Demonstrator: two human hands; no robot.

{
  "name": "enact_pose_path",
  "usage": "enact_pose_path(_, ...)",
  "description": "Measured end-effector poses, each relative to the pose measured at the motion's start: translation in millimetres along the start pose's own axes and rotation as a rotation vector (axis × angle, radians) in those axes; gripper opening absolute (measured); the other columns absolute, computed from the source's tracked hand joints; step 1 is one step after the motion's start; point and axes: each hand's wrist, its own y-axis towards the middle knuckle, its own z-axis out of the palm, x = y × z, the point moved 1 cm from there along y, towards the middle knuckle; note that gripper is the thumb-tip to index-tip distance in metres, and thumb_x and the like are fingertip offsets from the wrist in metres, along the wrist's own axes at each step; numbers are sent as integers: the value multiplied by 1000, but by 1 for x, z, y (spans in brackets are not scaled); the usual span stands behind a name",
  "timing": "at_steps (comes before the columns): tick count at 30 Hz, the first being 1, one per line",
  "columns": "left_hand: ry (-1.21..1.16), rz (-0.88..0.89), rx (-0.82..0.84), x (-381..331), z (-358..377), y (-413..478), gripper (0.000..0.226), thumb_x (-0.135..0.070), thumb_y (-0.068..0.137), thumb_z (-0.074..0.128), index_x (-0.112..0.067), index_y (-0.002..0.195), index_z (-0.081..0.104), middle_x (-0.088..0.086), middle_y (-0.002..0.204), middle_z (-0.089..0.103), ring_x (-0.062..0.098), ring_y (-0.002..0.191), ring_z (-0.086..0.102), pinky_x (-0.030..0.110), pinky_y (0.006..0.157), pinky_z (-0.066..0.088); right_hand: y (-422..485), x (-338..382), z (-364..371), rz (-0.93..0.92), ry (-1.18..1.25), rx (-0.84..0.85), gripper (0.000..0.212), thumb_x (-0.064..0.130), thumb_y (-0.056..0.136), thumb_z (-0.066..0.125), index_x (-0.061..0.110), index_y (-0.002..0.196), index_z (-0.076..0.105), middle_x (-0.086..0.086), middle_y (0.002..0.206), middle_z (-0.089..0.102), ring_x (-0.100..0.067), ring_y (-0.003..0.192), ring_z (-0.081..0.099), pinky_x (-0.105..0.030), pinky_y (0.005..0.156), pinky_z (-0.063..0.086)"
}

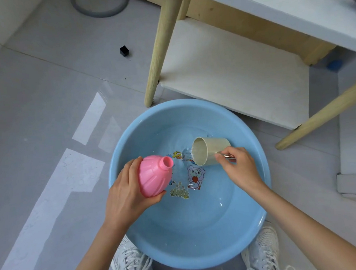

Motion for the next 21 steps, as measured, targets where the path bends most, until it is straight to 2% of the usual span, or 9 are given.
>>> enact_pose_path(2, -3, -1, -3, 0, 0, 0, 105, -46, 40, 92, -9, 126, 44, 9, 118, 59, 31, 96, 63, 37, 70, 54, -4, 1, -9, 23, 66, 18, 20, 28, 89, 65, 24, 70, 60, 2, 81, 58, -3, 73, 55, -18, 71, 37)
enact_pose_path(4, -8, -1, -6, 0, 0, 0, 105, -46, 40, 91, -9, 126, 43, 9, 118, 59, 31, 96, 63, 37, 70, 54, -9, 3, -18, 74, 204, 66, 23, 29, 89, 65, 14, 73, 64, 2, 67, 56, -7, 64, 51, -23, 67, 40)
enact_pose_path(6, -12, -2, -9, 0, 0, 0, 105, -46, 41, 91, -10, 127, 43, 9, 118, 59, 31, 96, 63, 37, 70, 54, -13, 4, -27, 111, 336, 90, 23, 27, 90, 64, 10, 75, 67, -10, 74, 60, -28, 80, 57, -36, 84, 47)
enact_pose_path(7, -14, -3, -10, 0, 0, -1, 105, -46, 41, 91, -11, 127, 42, 8, 118, 58, 31, 96, 63, 37, 70, 54, -16, 6, -30, 117, 389, 94, 23, 25, 90, 64, 12, 72, 68, -9, 76, 62, -32, 87, 59, -41, 91, 47)
enact_pose_path(8, -16, -4, -9, -1, 0, -1, 104, -47, 41, 91, -12, 127, 42, 8, 118, 58, 31, 96, 63, 37, 69, 54, -19, 9, -34, 116, 440, 101, 24, 23, 89, 64, 16, 68, 69, -4, 74, 63, -30, 87, 60, -42, 94, 47)
enact_pose_path(10, -19, -5, -8, 0, 0, 0, 104, -47, 42, 91, -13, 127, 41, 8, 119, 58, 31, 96, 63, 38, 69, 54, -27, 16, -40, 107, 560, 145, 22, 35, 79, 73, 20, 63, 71, 5, 69, 65, -15, 82, 62, -34, 89, 50)
enact_pose_path(12, -27, -7, -6, 1, 0, 0, 104, -48, 42, 91, -13, 127, 41, 8, 119, 58, 31, 97, 63, 38, 69, 55, -33, 21, -46, 83, 650, 187, 41, 59, 52, 82, 21, 64, 72, 4, 72, 66, -11, 83, 64, -25, 85, 52)
enact_pose_path(13, -29, -8, -6, 1, 0, 0, 104, -48, 42, 91, -12, 127, 42, 8, 119, 58, 31, 97, 63, 38, 70, 55, -36, 24, -49, 74, 701, 200, 51, 65, 44, 83, 20, 65, 72, 1, 73, 66, -12, 84, 64, -23, 84, 53)
enact_pose_path(21, -54, -4, -24, 1, -1, -2, 103, -47, 42, 91, -12, 125, 41, 8, 118, 58, 31, 94, 63, 38, 68, 54, -59, 46, -54, 4, 868, 243, 50, 59, 48, 86, 16, 69, 71, -6, 77, 64, -22, 90, 62, -28, 90, 52)
